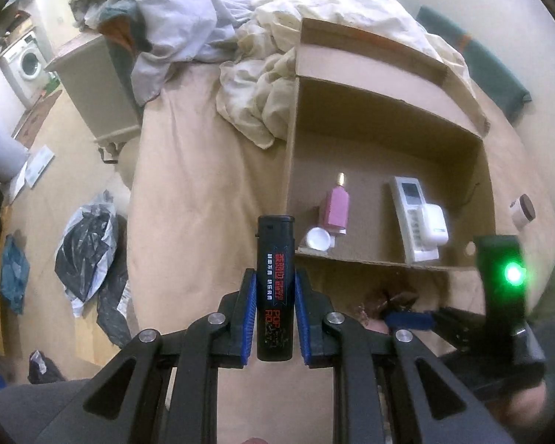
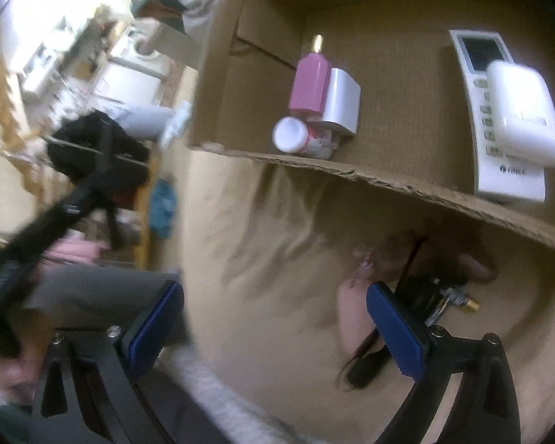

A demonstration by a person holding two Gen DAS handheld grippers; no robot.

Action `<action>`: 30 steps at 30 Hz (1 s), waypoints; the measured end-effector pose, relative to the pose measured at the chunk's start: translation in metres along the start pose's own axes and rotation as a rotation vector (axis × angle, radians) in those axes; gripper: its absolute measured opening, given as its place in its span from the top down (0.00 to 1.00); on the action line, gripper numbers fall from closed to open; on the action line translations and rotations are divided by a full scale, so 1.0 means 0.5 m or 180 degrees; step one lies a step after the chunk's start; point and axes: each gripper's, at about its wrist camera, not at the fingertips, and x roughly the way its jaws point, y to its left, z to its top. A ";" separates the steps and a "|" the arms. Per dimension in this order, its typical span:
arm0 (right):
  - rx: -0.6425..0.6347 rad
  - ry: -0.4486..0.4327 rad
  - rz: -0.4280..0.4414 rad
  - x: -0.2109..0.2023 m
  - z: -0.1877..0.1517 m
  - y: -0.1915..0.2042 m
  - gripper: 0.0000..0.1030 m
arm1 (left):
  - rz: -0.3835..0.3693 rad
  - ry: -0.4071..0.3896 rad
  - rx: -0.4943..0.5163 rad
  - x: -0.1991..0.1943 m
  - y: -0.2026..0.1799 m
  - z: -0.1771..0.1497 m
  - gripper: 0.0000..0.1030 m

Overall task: Organize rigid objects
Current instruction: 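Grasp the pink heart keychain with the right tool while the left tool holds the lighter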

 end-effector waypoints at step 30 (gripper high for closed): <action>-0.0698 -0.0071 -0.1034 -0.017 -0.092 0.066 0.76 | -0.0033 -0.0017 0.0164 -0.004 -0.028 -0.011 0.83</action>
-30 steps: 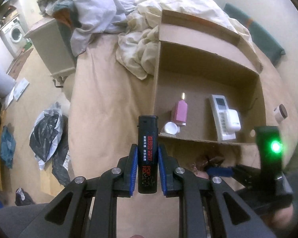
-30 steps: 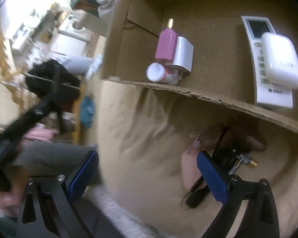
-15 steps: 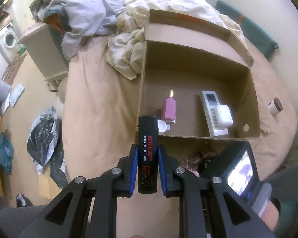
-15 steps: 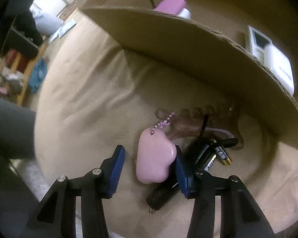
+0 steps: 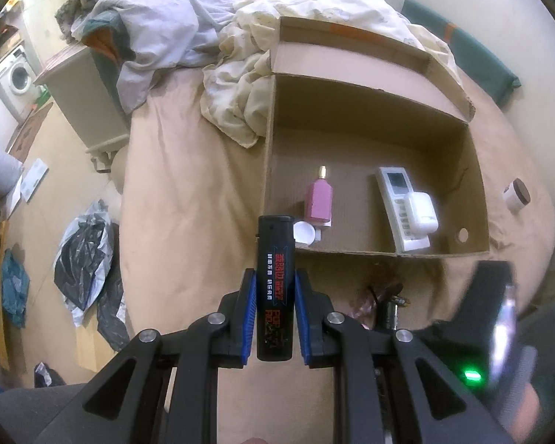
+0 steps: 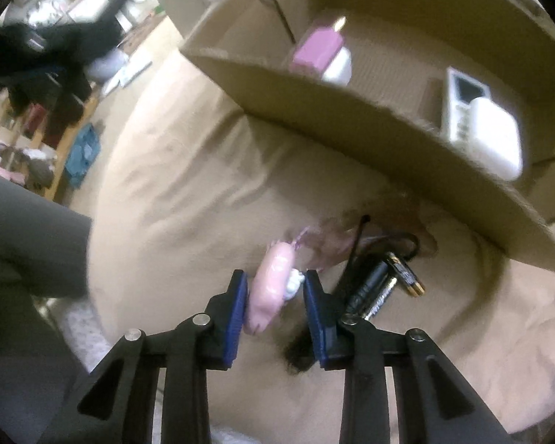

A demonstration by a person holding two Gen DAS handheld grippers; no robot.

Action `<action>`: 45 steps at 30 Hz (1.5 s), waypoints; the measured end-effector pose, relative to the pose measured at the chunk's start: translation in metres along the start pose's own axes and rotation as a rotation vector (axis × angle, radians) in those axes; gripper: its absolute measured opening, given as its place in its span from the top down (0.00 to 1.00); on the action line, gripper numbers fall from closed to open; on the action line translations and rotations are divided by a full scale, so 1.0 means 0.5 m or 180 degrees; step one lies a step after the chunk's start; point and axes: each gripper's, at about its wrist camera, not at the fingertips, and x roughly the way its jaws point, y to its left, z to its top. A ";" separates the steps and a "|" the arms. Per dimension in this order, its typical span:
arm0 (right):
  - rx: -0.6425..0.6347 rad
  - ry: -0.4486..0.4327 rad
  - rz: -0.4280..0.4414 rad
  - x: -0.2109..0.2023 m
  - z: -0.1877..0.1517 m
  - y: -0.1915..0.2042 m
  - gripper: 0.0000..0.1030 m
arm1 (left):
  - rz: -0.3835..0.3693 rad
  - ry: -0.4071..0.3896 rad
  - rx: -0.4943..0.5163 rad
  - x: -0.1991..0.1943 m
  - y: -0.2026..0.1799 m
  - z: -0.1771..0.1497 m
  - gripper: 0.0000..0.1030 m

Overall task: Organize rigid objects
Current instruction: 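Grasp the pink heart keychain with the right tool while the left tool holds the lighter, then carry lighter and keychain into the box and open both tools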

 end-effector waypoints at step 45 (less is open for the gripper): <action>0.0760 -0.0675 0.0172 -0.098 0.147 -0.248 0.76 | 0.0161 0.0011 0.0716 0.182 -0.144 0.115 0.83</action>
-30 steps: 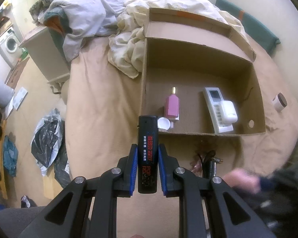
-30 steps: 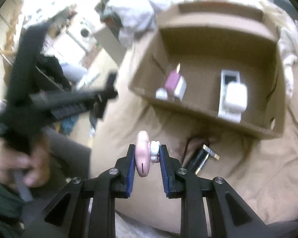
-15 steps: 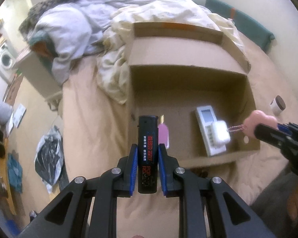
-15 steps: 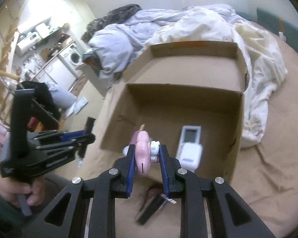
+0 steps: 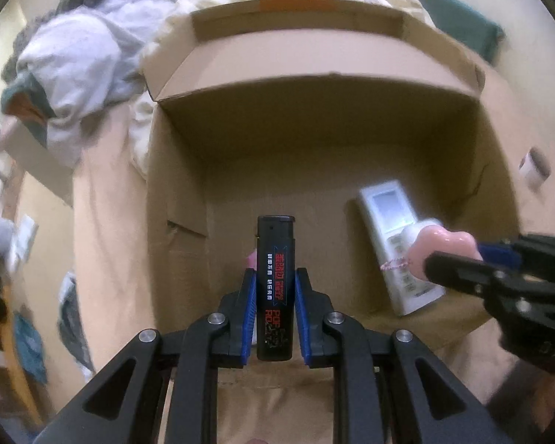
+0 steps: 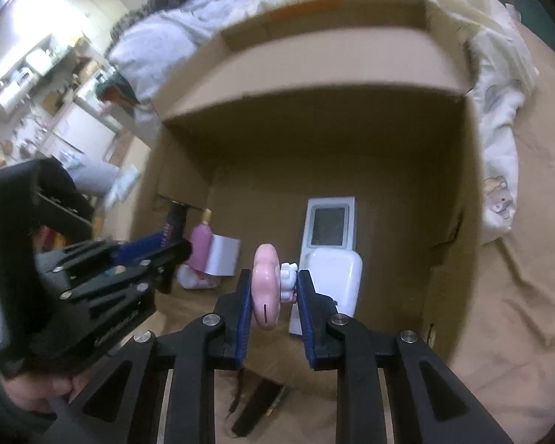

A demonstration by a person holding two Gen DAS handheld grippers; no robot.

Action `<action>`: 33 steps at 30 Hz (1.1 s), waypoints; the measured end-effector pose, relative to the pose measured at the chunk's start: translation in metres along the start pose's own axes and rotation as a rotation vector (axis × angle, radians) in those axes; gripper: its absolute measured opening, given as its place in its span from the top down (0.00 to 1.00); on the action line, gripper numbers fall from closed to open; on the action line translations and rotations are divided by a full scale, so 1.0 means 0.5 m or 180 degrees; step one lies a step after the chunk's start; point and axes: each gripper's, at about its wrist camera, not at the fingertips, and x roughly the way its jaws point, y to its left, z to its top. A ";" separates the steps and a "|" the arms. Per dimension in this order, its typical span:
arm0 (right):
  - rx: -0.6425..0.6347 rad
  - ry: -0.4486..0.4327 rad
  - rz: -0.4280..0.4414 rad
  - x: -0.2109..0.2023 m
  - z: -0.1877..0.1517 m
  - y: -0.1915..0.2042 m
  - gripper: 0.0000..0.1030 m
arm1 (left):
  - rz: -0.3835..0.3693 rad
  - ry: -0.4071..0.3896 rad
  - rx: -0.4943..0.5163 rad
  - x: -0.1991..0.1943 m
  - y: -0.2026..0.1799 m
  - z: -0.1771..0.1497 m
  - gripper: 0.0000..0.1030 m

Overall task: Organize rigid objects
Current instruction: 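Carry lighter and keychain into the box and open both tools, then lift both tools out of the box over the remaining items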

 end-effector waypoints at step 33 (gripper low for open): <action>-0.0038 -0.0357 -0.0304 -0.023 0.018 -0.003 0.02 | 0.0010 -0.0140 0.0066 -0.031 -0.023 -0.006 0.20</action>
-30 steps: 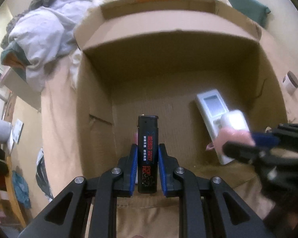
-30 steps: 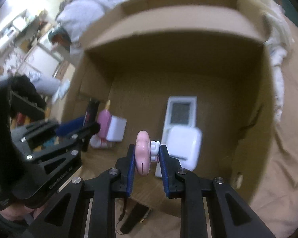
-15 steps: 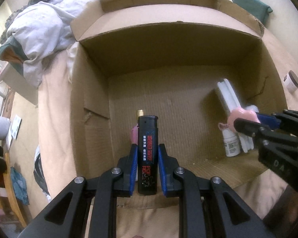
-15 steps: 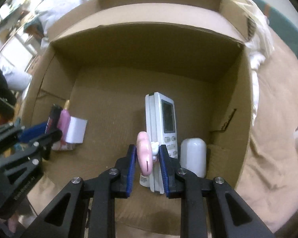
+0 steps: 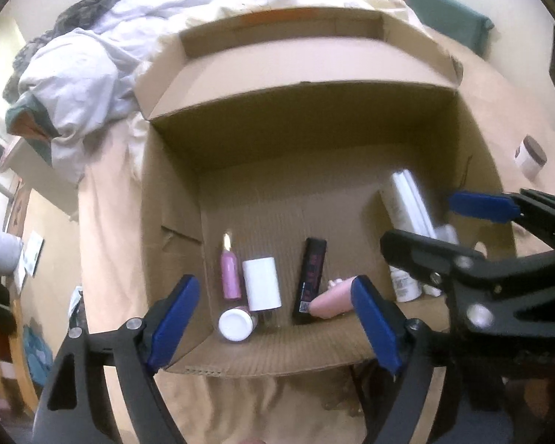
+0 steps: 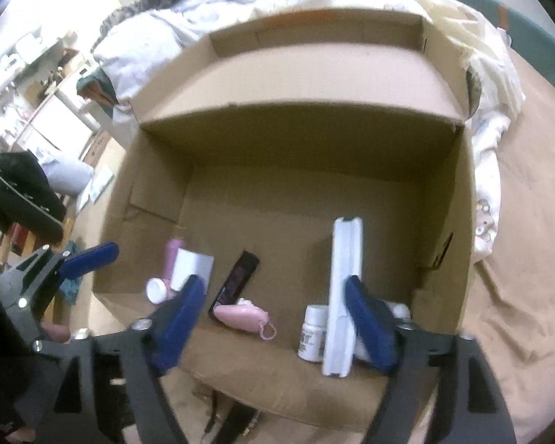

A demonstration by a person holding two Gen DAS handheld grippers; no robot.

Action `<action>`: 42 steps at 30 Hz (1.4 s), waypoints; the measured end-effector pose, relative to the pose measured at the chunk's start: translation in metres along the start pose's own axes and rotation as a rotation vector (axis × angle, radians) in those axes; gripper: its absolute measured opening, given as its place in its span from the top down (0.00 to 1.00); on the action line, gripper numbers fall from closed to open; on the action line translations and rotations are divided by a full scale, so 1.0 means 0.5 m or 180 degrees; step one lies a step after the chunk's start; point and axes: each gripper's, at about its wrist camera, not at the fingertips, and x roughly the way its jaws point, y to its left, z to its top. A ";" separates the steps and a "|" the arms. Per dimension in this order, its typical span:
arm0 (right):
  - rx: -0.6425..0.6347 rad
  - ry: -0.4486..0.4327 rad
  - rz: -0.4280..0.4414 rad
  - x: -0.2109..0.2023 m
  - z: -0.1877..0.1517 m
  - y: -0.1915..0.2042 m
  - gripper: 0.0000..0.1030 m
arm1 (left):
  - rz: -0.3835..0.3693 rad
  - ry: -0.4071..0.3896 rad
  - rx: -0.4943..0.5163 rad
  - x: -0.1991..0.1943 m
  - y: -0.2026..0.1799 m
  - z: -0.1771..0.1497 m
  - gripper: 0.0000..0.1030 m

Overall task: Organize rigid objects
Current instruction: 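Lift both tools out of the box over the remaining items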

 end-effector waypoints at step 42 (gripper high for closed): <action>0.0704 0.0081 -0.0177 -0.111 -0.145 -0.050 0.00 | -0.0568 0.0546 -0.0360 -0.050 0.019 -0.080 0.20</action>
